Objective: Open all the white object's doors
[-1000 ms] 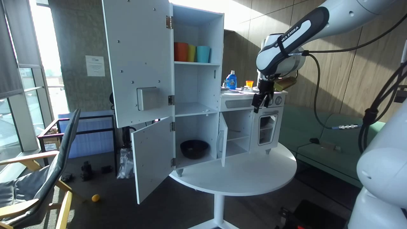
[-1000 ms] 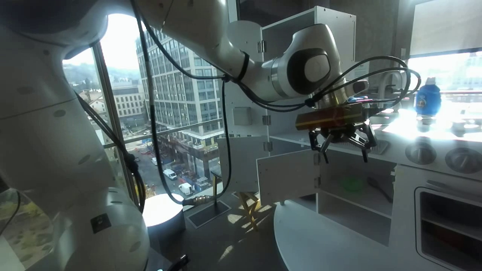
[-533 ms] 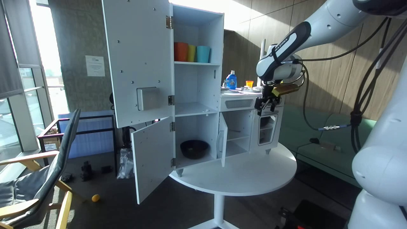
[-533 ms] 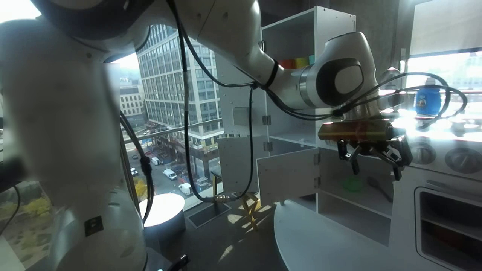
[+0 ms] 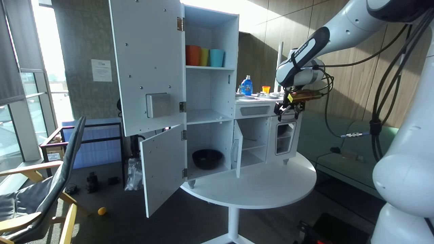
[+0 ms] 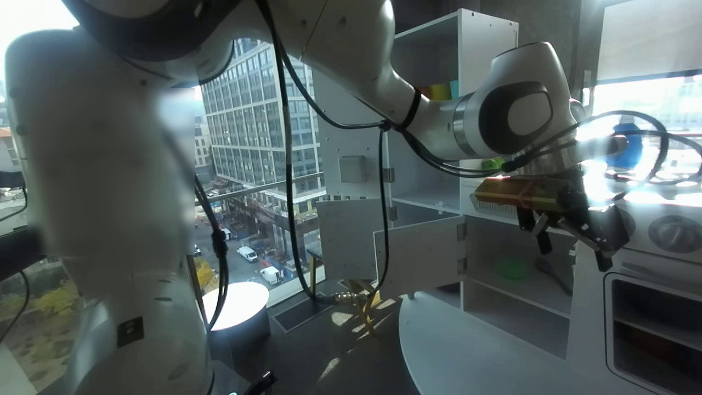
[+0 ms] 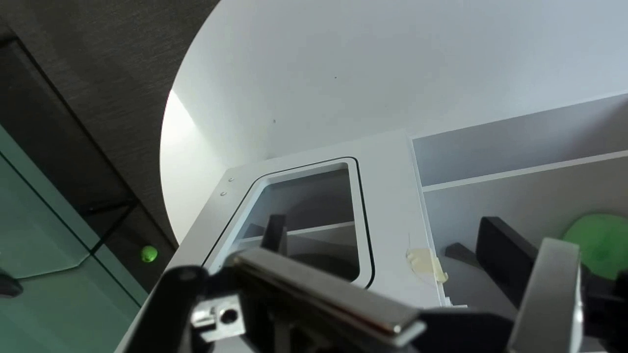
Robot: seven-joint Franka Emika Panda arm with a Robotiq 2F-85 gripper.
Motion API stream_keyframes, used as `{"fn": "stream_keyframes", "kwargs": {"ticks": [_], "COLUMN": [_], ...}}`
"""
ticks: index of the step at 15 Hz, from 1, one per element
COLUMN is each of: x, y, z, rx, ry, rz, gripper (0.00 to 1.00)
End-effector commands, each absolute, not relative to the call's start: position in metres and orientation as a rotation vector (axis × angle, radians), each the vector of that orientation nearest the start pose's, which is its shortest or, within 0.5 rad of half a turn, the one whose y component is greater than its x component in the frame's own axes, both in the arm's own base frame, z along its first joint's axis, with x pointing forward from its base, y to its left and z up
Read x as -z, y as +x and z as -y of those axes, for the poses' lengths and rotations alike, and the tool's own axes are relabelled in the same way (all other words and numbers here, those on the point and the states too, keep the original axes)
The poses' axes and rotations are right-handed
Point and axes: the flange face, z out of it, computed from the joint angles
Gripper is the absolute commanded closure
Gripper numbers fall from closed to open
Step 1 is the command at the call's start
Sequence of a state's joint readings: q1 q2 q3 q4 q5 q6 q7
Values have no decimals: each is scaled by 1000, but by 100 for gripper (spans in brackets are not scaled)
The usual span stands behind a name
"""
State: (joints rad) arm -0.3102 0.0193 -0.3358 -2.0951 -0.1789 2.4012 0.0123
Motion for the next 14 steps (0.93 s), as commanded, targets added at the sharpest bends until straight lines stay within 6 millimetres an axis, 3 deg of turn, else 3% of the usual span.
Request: {"fn": "stream_keyframes", "kwargs": {"ticks": [1,4,8,10,14], "x": [-444,-443,-443,-443,-448], "y": [459,471,485,484,464], "z": [346,338,354,368,391], "rx": [384,445,489,507,537], "ry": [-3221,-3162,-2989,-2913,-2712], "rz": [-902,-1035,-1396,-1552,-1786], "gripper": [0,0,0,0,0]}}
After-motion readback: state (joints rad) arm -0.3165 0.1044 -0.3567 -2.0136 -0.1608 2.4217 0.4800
